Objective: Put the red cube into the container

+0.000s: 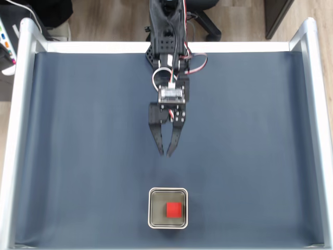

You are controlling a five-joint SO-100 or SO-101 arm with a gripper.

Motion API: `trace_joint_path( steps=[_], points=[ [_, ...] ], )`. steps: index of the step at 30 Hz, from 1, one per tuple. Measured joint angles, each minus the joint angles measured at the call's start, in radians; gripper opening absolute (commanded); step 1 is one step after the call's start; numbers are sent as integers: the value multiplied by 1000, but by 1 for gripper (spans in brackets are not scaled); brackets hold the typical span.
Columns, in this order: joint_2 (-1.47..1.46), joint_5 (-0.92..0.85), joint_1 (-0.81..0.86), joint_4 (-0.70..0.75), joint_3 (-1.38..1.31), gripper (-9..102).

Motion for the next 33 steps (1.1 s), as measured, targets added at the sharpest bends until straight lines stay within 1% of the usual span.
trace_joint_path(
  steps=[7, 12, 24, 33],
  points=[
    [374, 6, 20, 210, 275, 0],
    [535, 38, 23, 347, 394, 0],
    [712, 100, 23, 681, 497, 0],
    [723, 87, 23, 854, 526, 0]
  ],
)
